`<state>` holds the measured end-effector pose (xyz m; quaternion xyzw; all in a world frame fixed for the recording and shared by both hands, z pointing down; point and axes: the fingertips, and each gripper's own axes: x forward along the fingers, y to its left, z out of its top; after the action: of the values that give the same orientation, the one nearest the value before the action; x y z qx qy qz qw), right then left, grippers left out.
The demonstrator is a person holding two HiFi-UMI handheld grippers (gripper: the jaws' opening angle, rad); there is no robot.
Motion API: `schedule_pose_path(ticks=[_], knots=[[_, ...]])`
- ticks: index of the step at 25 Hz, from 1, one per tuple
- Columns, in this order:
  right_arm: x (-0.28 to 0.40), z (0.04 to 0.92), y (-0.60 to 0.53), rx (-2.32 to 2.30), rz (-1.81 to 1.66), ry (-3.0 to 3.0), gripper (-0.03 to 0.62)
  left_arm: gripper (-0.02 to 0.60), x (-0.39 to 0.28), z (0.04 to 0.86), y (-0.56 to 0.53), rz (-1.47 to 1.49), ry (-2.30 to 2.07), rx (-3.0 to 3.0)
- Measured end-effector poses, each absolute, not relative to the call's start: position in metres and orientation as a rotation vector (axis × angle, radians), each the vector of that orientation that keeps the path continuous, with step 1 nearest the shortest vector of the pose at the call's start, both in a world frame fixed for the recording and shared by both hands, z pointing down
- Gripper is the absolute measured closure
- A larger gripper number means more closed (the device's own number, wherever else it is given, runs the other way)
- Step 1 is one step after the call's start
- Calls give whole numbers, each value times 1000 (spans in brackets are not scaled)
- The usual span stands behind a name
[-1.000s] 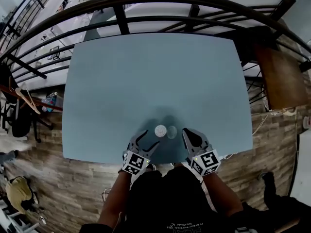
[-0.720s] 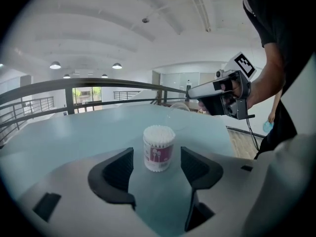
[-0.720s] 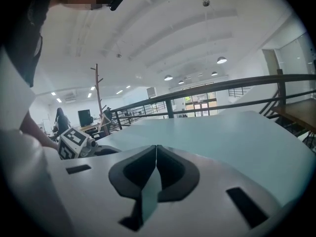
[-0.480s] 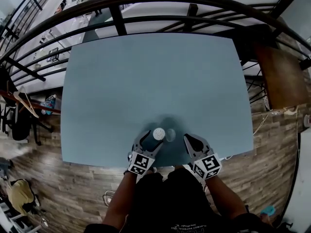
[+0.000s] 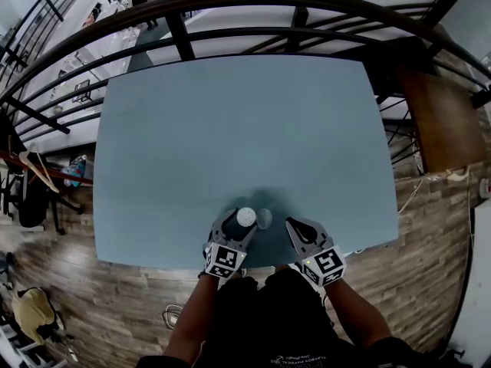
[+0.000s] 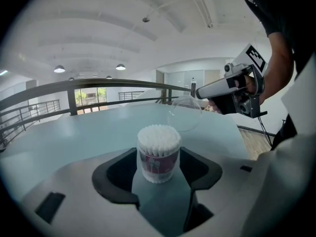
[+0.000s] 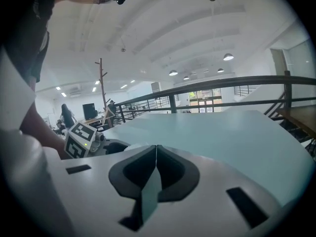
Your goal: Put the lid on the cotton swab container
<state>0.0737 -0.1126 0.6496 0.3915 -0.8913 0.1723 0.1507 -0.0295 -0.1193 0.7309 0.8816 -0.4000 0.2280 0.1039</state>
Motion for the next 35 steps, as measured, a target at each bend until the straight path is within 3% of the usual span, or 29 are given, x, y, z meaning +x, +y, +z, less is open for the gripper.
schedule_pose_path(ticks=[1, 8, 35], knots=[[73, 651, -112, 1113, 491, -2559, 576, 315, -29, 732, -119, 673, -1186, 2596], [61, 656, -109, 1066, 519, -2573, 576, 331, -28, 732, -117, 681, -1193, 2583], [0, 666, -110, 839, 470, -2585, 576, 334, -28, 731, -113, 673, -1190, 2563]])
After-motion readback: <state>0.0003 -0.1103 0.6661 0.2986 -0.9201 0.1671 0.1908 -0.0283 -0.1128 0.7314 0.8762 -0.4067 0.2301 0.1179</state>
